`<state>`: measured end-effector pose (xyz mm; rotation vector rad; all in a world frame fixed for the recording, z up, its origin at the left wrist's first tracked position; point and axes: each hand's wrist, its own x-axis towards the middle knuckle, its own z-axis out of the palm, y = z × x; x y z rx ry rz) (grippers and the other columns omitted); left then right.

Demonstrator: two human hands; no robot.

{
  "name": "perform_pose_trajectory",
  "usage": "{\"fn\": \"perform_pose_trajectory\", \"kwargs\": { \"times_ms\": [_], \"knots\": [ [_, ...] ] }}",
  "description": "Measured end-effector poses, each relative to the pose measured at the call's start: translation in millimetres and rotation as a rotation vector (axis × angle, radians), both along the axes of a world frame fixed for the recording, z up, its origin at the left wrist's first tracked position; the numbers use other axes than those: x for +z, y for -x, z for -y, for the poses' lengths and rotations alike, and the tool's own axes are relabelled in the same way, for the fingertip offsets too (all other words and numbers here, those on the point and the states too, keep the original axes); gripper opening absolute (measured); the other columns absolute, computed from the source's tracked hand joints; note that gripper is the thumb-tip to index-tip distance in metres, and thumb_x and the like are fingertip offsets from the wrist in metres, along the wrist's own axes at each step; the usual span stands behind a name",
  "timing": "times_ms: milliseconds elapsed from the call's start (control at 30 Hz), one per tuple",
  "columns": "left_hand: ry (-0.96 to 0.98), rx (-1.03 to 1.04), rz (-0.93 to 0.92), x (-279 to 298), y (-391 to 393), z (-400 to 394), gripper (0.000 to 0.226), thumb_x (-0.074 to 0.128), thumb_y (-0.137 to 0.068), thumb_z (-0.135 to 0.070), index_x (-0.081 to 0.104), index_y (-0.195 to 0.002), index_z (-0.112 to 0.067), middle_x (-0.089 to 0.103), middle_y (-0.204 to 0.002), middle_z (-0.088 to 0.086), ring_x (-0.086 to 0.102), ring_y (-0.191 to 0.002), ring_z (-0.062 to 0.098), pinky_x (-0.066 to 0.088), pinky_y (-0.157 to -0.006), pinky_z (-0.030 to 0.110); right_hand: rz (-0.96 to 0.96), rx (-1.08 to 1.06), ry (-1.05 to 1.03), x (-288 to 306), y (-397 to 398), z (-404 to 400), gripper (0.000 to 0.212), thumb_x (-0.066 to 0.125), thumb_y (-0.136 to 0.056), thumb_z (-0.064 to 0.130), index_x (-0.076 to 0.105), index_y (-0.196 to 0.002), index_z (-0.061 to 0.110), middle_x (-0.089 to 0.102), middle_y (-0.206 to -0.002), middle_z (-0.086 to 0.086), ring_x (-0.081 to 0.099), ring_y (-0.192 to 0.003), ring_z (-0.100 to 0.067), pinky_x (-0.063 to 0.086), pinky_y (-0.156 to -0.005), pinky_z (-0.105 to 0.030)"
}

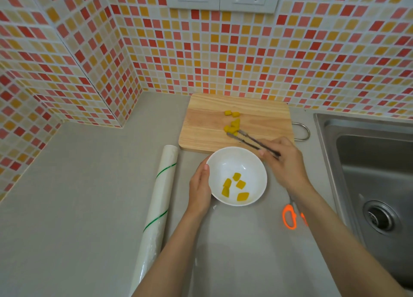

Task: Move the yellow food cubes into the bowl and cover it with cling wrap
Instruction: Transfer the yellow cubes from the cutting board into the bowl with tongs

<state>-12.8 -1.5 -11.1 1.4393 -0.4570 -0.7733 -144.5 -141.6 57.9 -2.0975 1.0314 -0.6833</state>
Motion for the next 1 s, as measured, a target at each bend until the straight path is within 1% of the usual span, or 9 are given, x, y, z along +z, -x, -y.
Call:
{"fn": "perform_pose_trajectory", "kwargs": {
  "times_ms": [167,267,367,433,500,533,633,767,1000],
  "knots": [
    [0.015,-0.012,-0.011,0.0,0.7,-0.8,0.035,0.034,-0.101,-0.025,0.059,-0.125,-0.021,0.066,-0.12,-0.006,0.061,-0.11,0.003,0.049,-0.084,0.012,-0.102,0.147,-0.085,4.4,30.7,-26.0,0.038,0.069,-0.078,0.006,0.064,-0.115,0.013,0.049,-0.085,-0.004,0.051,-0.076,-0.011,0.037,-0.073,-0.006],
    [0.021,-0.002,-0.012,1.0,1.0,-0.5,0.033,0.034,-0.101,-0.024,0.06,-0.122,-0.024,0.066,-0.117,-0.008,0.061,-0.106,-0.001,0.048,-0.082,0.011,-0.1,0.107,-0.076,7.2,34.2,-17.4,0.04,0.07,-0.077,0.008,0.063,-0.116,0.013,0.049,-0.086,-0.008,0.049,-0.073,-0.01,0.037,-0.068,-0.003],
    [0.019,0.002,-0.005,-0.1,0.5,-0.2,0.034,0.033,-0.101,-0.023,0.059,-0.124,-0.021,0.066,-0.118,-0.007,0.06,-0.108,0.002,0.048,-0.086,0.012,-0.08,0.027,-0.022,7.4,26.3,4.3,0.038,0.068,-0.08,0.01,0.062,-0.117,0.013,0.049,-0.087,-0.009,0.048,-0.072,-0.007,0.034,-0.066,0.001],
    [0.014,0.0,-0.011,-0.9,0.1,-0.2,0.035,0.033,-0.101,-0.023,0.059,-0.124,-0.019,0.065,-0.118,-0.005,0.06,-0.109,0.003,0.048,-0.083,0.011,-0.136,-0.003,0.001,2.2,15.5,21.4,0.032,0.065,-0.082,0.013,0.065,-0.114,0.013,0.053,-0.085,-0.014,0.049,-0.072,-0.015,0.034,-0.061,-0.008],
    [0.01,-0.001,-0.015,-1.7,0.0,0.0,0.036,0.034,-0.101,-0.024,0.058,-0.126,-0.017,0.065,-0.119,-0.003,0.061,-0.108,0.003,0.049,-0.081,0.011,-0.224,-0.03,-0.004,-7.5,1.6,36.3,0.021,0.063,-0.083,0.013,0.07,-0.102,0.008,0.058,-0.077,-0.023,0.052,-0.074,-0.027,0.034,-0.061,-0.028],
    [0.009,0.001,-0.016,-2.0,-0.2,0.0,0.036,0.034,-0.101,-0.024,0.058,-0.126,-0.017,0.066,-0.118,-0.003,0.061,-0.107,0.002,0.049,-0.081,0.011,-0.248,-0.043,-0.017,-12.9,-6.2,42.0,0.018,0.062,-0.083,0.013,0.071,-0.095,0.004,0.058,-0.072,-0.023,0.051,-0.073,-0.031,0.034,-0.061,-0.032],
    [0.012,0.001,-0.018,-2.6,-0.4,-0.1,0.035,0.034,-0.101,-0.024,0.059,-0.125,-0.018,0.066,-0.117,-0.006,0.062,-0.103,-0.002,0.048,-0.079,0.01,-0.284,-0.081,-0.056,-26.1,-29.6,53.2,0.017,0.062,-0.083,0.016,0.07,-0.085,0.001,0.059,-0.072,-0.018,0.053,-0.075,-0.031,0.036,-0.063,-0.033],
    [0.005,0.004,-0.021,-2.7,-0.5,0.7,0.033,0.035,-0.101,-0.023,0.059,-0.122,-0.022,0.066,-0.114,-0.011,0.062,-0.101,-0.006,0.047,-0.077,0.008,-0.339,-0.098,-0.031,-35.8,-56.1,60.6,0.016,0.06,-0.084,0.019,0.071,-0.089,0.008,0.064,-0.093,-0.024,0.058,-0.09,-0.038,0.037,-0.069,-0.034],
    [0.013,-0.004,-0.027,-3.2,-0.6,0.0,0.034,0.034,-0.101,-0.022,0.058,-0.125,-0.02,0.066,-0.117,-0.008,0.062,-0.102,-0.005,0.047,-0.078,0.008,-0.306,-0.144,0.036,-43.0,-56.9,59.6,0.021,0.057,-0.087,0.016,0.071,-0.101,0.01,0.064,-0.095,-0.023,0.056,-0.092,-0.038,0.039,-0.073,-0.035]
  ]
}}
